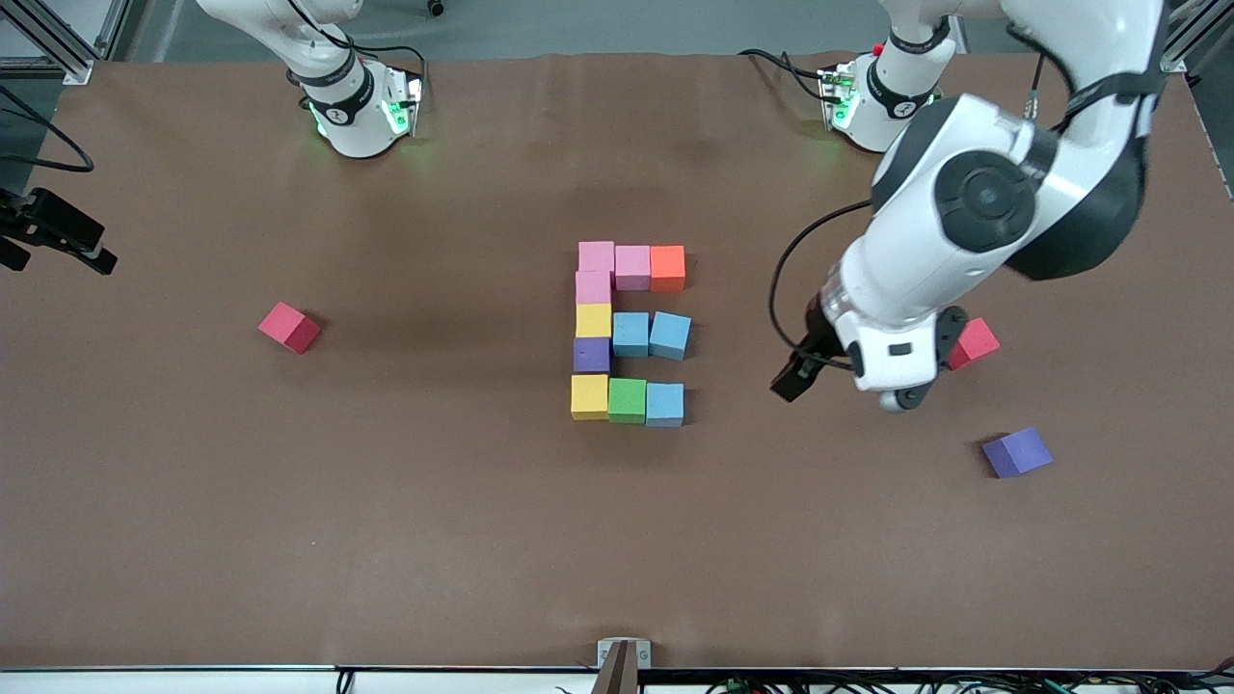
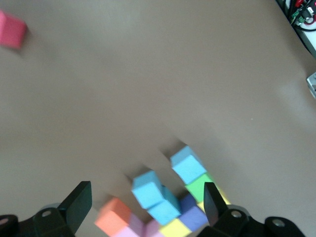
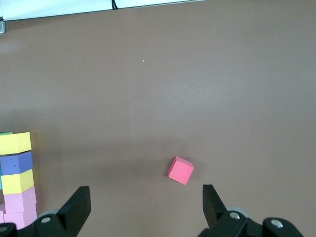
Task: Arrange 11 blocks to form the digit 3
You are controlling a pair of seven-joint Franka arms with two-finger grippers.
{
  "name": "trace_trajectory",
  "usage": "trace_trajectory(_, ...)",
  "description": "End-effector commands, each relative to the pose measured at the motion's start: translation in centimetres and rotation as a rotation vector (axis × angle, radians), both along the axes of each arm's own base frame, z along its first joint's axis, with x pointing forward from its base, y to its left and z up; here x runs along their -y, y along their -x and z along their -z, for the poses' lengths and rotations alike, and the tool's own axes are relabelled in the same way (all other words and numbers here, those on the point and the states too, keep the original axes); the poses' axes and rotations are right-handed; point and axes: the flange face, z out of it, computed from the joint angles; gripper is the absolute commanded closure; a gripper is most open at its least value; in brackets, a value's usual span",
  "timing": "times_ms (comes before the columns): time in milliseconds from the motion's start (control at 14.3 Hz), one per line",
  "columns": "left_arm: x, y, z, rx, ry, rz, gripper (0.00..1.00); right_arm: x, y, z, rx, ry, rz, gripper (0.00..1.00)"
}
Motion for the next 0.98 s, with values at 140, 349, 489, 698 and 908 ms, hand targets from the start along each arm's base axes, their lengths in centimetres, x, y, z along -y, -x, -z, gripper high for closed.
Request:
trace_trajectory(140,-8.0,2.4,-6.5,0.002,-0.093,0.268,0.0,-0.2,-0.2,-0.2,0.004,0.004,0.002,0.0)
trace_trajectory(349,-12.7,4.1,-9.5,-0.031,-0.121,0.356,0.0,-0.2,-0.2,-0.2,0.002,0.003,0.001,0.0)
trace_trajectory(489,-14.9,5.2,-10.8,-0.035,-0.127,0.478,0.0,-0.2,-0.2,-0.1,0.001,0.003,0.001,0.0)
trace_trajectory(698,-18.6,8.5,-11.2,-0.049,-0.106,0.616,0.0,-0.2,-0.2,-0.2,0.004,0.004,0.002,0.0)
trace_trajectory(908,-20.7,11.8,-11.4,-0.029,-0.064,0.658,0.0,-0.2,-0.2,-0.2,0.004,0.004,0.002,0.0)
